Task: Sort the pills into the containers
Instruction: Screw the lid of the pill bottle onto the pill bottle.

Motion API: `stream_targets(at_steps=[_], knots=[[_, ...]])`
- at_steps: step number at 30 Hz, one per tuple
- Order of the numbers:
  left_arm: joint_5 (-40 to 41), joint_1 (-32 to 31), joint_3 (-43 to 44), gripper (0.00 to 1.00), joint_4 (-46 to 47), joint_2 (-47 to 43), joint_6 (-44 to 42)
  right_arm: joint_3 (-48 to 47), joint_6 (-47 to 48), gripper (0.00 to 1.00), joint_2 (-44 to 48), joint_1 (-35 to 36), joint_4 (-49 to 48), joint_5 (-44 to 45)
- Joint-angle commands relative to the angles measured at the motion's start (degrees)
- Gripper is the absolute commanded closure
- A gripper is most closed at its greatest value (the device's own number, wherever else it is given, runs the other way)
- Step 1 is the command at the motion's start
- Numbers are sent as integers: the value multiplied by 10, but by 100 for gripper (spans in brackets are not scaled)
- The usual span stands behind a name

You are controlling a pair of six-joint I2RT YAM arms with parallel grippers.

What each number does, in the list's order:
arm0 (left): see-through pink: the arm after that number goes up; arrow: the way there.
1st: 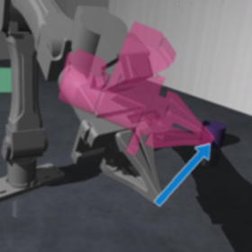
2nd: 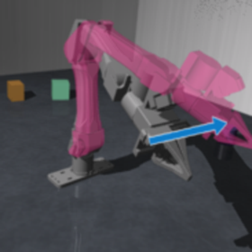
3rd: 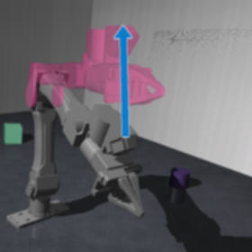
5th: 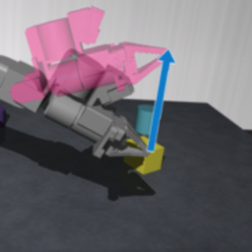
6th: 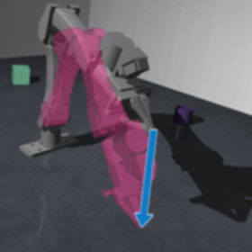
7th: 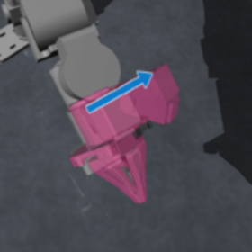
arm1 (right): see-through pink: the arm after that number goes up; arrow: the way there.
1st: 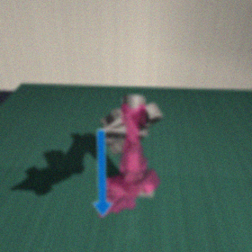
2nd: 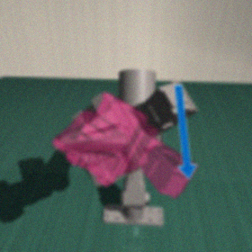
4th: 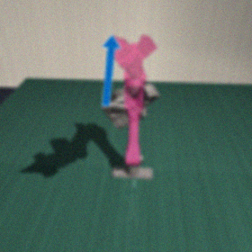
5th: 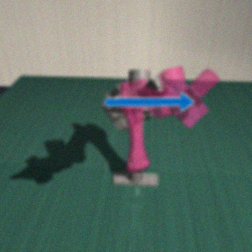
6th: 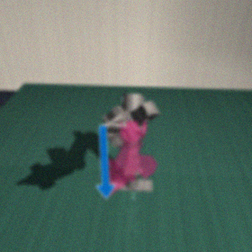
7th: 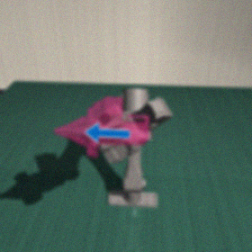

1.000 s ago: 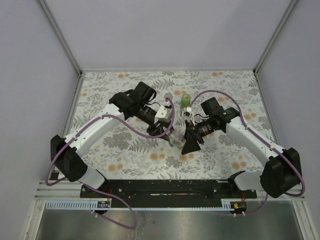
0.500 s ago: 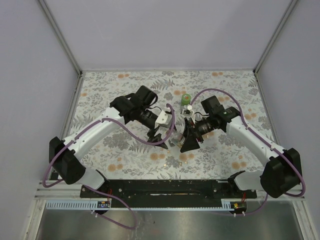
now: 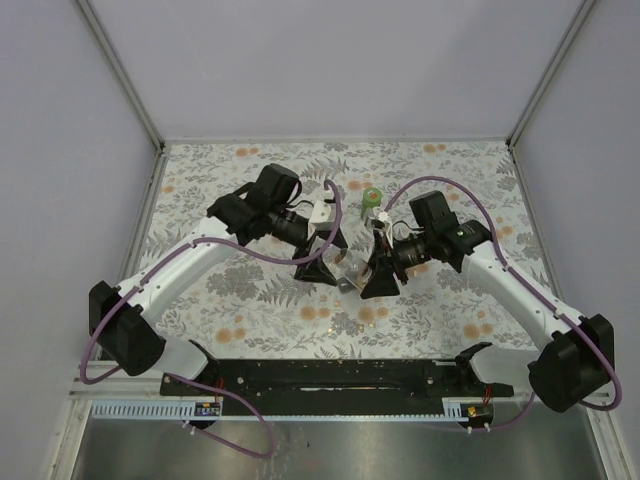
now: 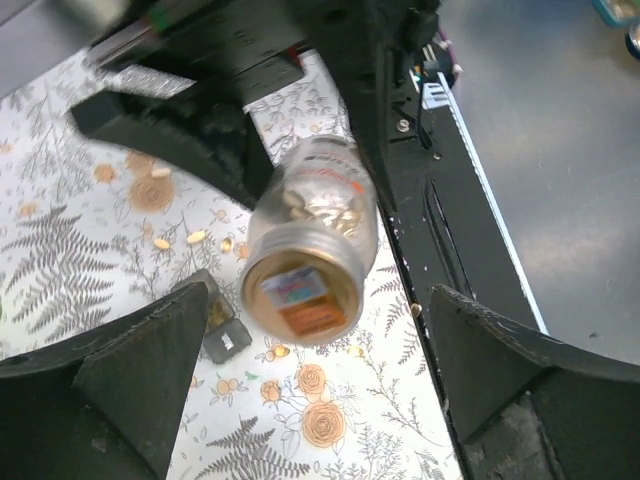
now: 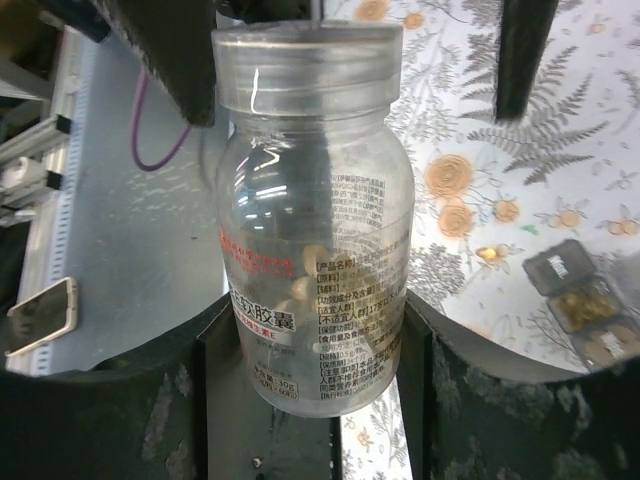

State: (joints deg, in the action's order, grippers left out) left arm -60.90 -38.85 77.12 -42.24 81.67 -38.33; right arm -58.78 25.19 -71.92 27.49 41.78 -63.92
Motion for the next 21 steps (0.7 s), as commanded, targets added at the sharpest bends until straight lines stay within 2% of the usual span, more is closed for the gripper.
stream_targets(at_steps=[1,4,10,14,18,21], knots=[[32,11,14,6,59,-21,142,21,-30,100,46,-3,-65,73],[58,12,36,12,62,-7,221,31,-37,100,62,-2,-85,107],[38,17,58,19,81,15,336,49,-49,100,93,5,-122,196],[92,16,66,20,109,19,406,58,-56,100,105,7,-143,237],[147,12,70,24,124,23,435,59,-58,100,106,6,-148,252],[157,12,75,25,126,31,450,59,-58,100,106,6,-148,253]])
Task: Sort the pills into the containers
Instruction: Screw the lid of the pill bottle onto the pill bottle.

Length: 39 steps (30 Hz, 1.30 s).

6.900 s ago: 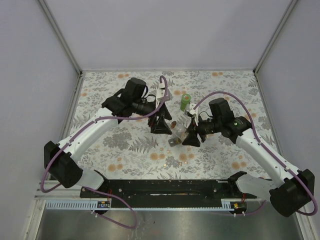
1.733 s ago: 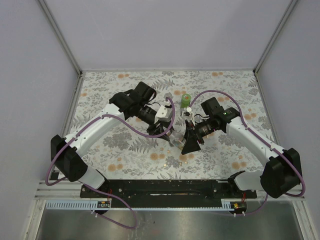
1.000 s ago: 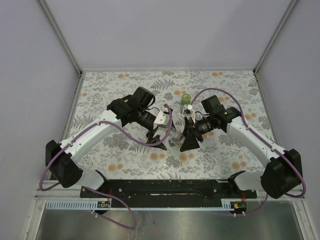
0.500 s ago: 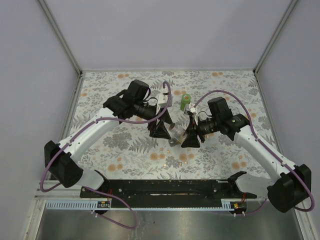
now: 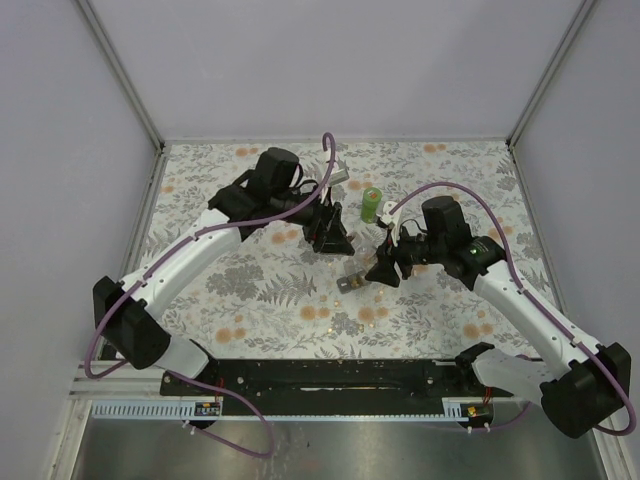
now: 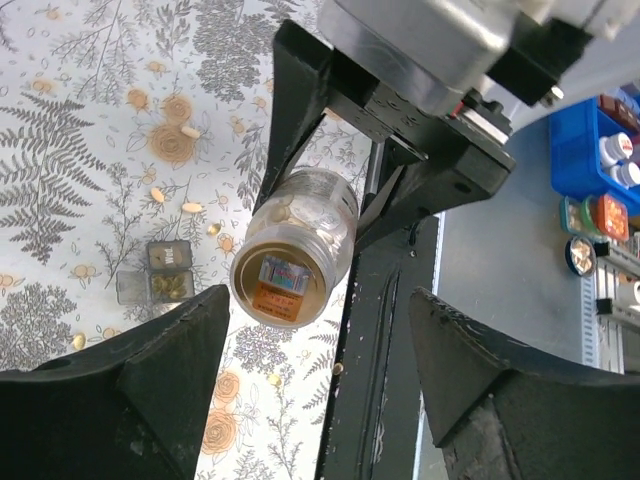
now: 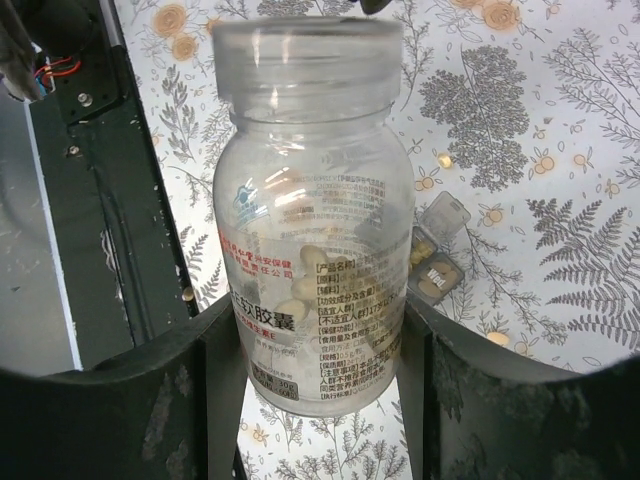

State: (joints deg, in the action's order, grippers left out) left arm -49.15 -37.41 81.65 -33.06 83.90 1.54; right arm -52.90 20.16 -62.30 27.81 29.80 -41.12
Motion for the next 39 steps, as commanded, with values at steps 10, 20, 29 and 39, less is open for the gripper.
stream_targets(at_steps=[10,20,29,39], knots=[[51,-15,43,30,19,36,63,3,-7,100,10,4,-30,26],[45,-14,37,33,19,32,58,4,-8,100,12,4,-28,22],[38,-9,41,41,17,35,58,4,-6,100,12,4,-26,21],[20,-9,34,53,18,43,58,3,-6,100,10,4,-25,12]])
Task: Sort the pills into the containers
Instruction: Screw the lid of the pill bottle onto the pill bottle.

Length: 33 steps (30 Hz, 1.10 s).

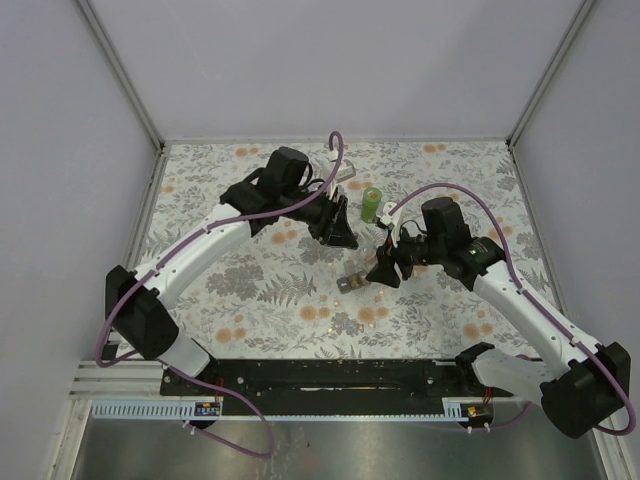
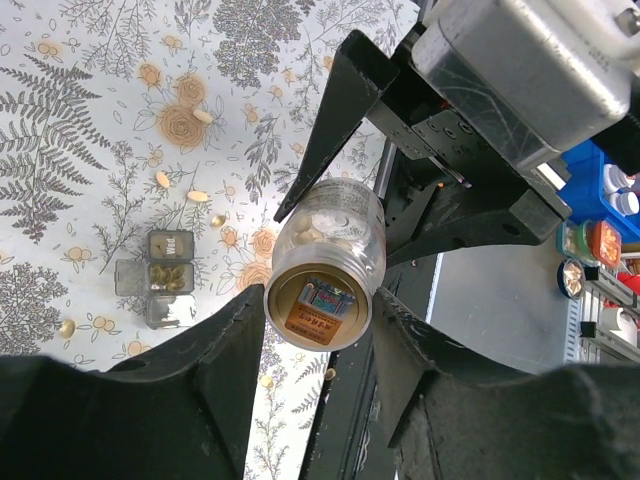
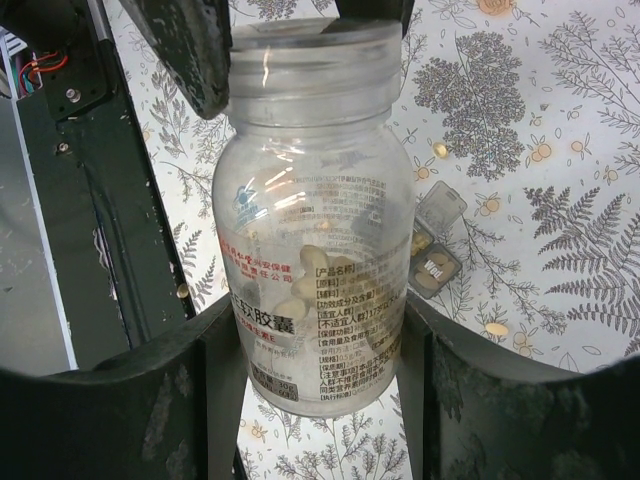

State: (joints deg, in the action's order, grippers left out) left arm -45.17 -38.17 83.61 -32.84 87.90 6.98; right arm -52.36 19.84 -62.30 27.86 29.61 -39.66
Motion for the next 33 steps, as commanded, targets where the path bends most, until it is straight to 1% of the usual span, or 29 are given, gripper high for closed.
stream_targets(at_steps=[1,6,13,16,20,23,26,29,33], knots=[[-23,-1,16,54,16,4,2,-1,-1,100,10,4,-22,-6],[-40,-1,22,54,10,9,-7,-4,2,100,7,3,-17,-16],[-94,-5,16,54,10,15,-39,-16,13,100,-4,4,7,-68],[-124,-9,4,54,9,12,-65,-20,14,100,-6,4,12,-92],[-149,-15,-16,54,9,-2,-123,-27,12,100,-14,4,20,-112],[-147,-19,-21,54,-5,-12,-161,-34,11,100,-24,3,32,-129],[-117,-23,-16,54,-24,-18,-185,-42,10,100,-32,1,38,-138],[-97,-24,-27,54,-24,-26,-202,-46,7,100,-36,-6,41,-157],[-90,-26,-36,53,-25,-36,-228,-47,3,100,-41,-15,39,-180]])
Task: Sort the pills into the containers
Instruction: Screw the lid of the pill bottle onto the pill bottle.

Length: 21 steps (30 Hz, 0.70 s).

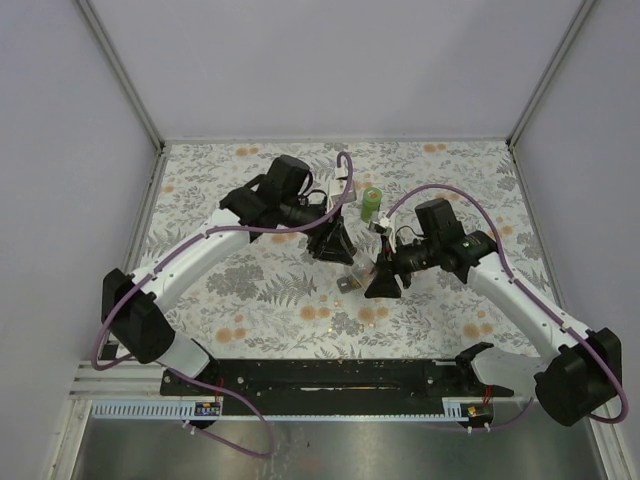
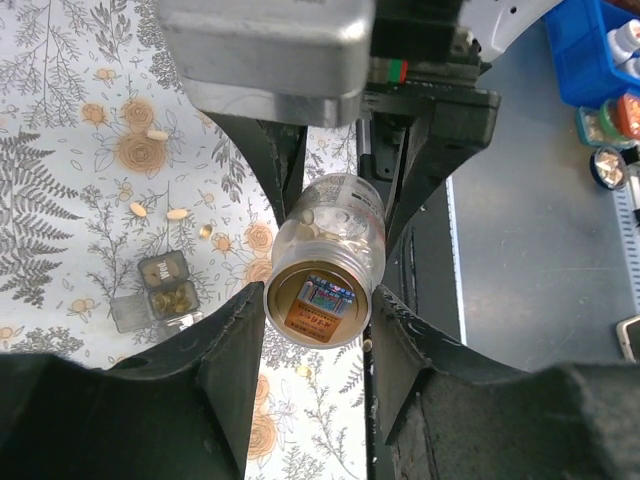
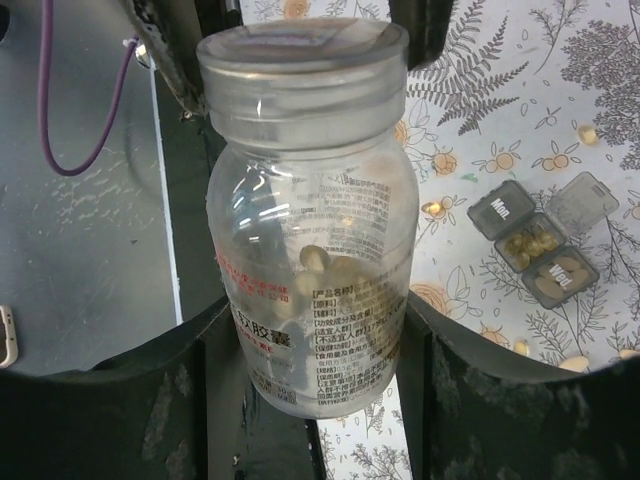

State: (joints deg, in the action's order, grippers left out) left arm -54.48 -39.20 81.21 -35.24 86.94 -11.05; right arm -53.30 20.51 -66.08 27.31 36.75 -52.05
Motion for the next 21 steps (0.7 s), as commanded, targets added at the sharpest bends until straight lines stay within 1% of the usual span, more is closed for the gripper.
stream_targets(at_steps=[1,3,8,13,21], knots=[[3,-16,-15,53,0,-29,-57,-38,-6,100,-4,-13,-33,-64],[1,-18,-18,52,0,-35,-72,-40,-11,100,-10,-20,-34,-82],[-22,-20,-41,49,3,-61,-141,-44,-25,100,-24,-37,-34,-135],[-55,-23,-62,46,2,-80,-201,-51,-28,100,-40,-39,-28,-177],[-99,-26,-66,44,-49,-84,-322,-64,-21,100,-64,-39,-5,-227]])
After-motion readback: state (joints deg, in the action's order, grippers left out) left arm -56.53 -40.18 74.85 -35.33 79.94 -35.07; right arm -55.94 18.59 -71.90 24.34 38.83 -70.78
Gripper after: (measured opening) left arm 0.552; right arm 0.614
